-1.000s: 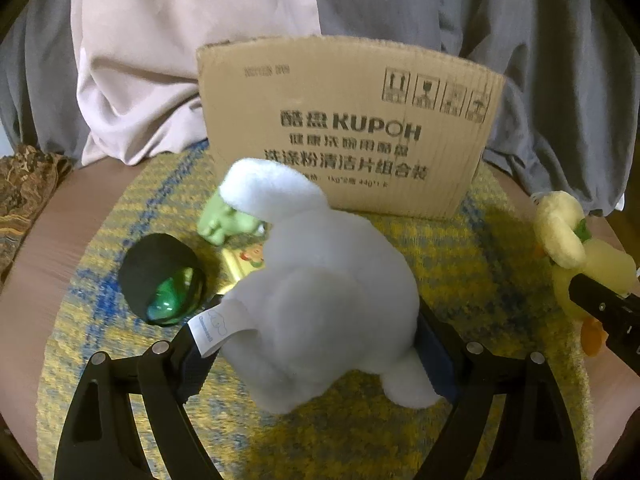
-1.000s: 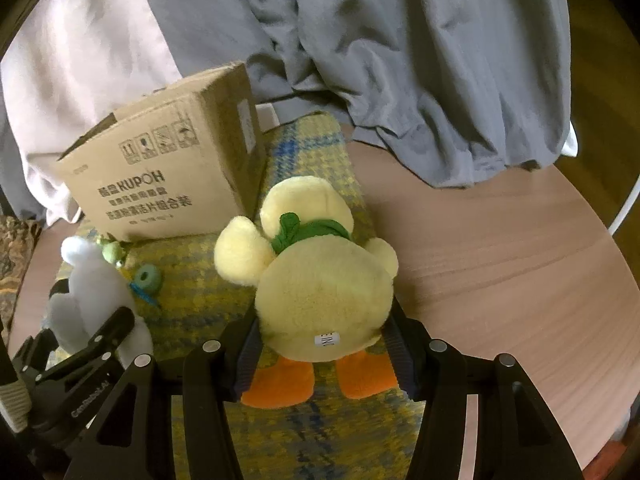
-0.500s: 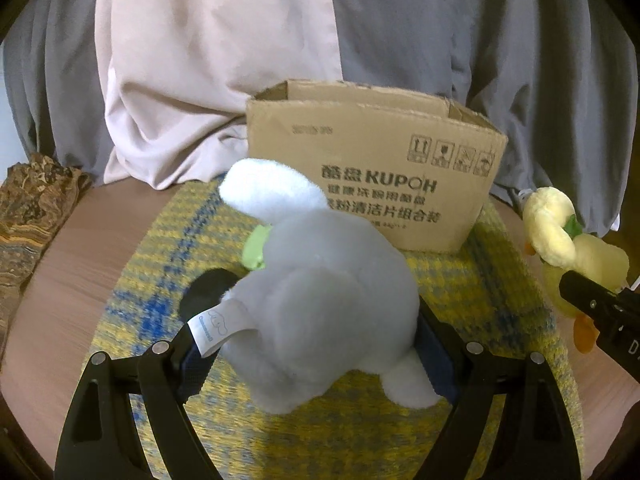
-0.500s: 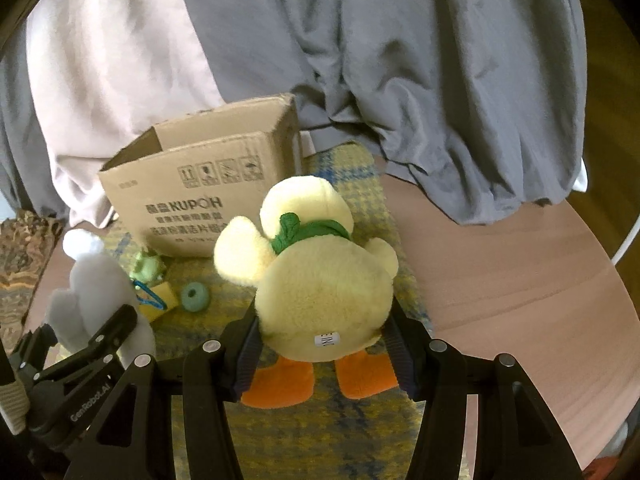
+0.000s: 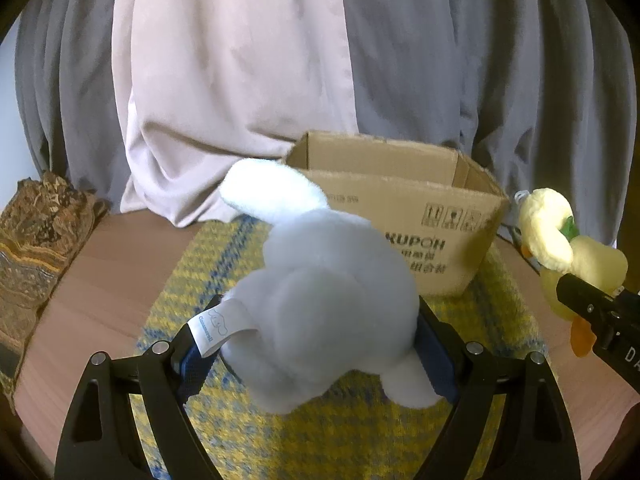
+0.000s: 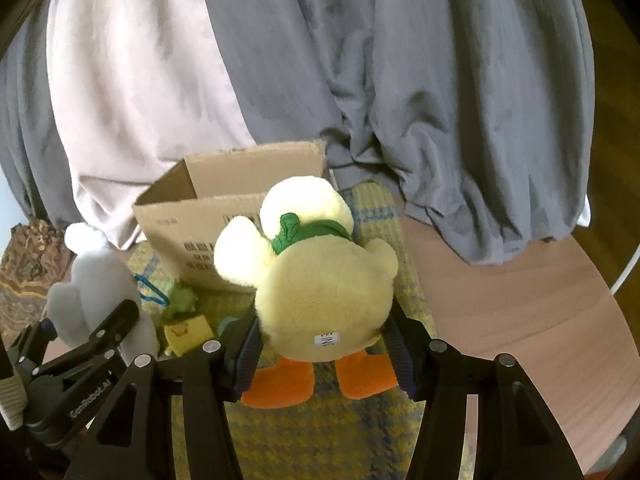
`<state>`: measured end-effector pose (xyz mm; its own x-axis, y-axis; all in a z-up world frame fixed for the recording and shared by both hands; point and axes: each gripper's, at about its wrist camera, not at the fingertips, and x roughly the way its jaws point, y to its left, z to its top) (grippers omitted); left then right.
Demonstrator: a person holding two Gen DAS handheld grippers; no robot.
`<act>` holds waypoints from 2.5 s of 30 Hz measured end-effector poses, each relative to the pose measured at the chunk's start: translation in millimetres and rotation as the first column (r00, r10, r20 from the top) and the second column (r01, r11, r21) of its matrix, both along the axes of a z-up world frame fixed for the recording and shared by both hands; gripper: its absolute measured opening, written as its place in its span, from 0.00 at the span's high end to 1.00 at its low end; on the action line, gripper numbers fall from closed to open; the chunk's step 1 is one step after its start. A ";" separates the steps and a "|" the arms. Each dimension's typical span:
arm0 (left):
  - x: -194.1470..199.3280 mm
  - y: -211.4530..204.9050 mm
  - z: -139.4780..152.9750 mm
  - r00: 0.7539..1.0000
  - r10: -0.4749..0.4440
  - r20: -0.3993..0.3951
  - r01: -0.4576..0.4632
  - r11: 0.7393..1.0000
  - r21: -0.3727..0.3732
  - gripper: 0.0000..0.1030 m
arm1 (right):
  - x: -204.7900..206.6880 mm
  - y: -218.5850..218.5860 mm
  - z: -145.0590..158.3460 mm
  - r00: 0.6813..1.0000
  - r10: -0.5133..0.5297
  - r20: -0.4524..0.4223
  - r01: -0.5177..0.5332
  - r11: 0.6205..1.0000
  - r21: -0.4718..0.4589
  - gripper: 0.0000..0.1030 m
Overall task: Organize objects
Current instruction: 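Lift the duck and white plush over the cardboard box and release both, then withdraw both open grippers from the box toward the remaining toys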
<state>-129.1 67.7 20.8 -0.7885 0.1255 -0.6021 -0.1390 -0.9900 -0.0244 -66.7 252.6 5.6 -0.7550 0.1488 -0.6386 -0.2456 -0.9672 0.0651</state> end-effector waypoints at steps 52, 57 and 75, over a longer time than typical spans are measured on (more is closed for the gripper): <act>-142.4 15.7 67.8 0.995 -0.073 -0.063 0.073 0.997 0.005 0.14 | -134.5 -9.3 57.9 0.998 0.056 -0.035 -0.056 0.998 -0.012 0.46; -152.1 18.8 64.7 0.997 -0.060 -0.044 0.059 0.998 -0.014 0.12 | -146.0 -4.0 54.0 0.998 0.057 -0.029 -0.057 0.998 -0.011 0.41; -132.3 25.3 64.7 0.997 -0.049 -0.055 0.045 0.997 -0.064 0.00 | -123.2 8.2 62.8 0.998 -0.003 -0.063 0.002 1.000 -0.008 0.15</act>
<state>-261.5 93.0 85.5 -0.8155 0.1266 -0.5647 -0.1850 -0.9816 0.0471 -189.9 260.8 68.4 -0.7933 0.1461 -0.5911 -0.2432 -0.9660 0.0877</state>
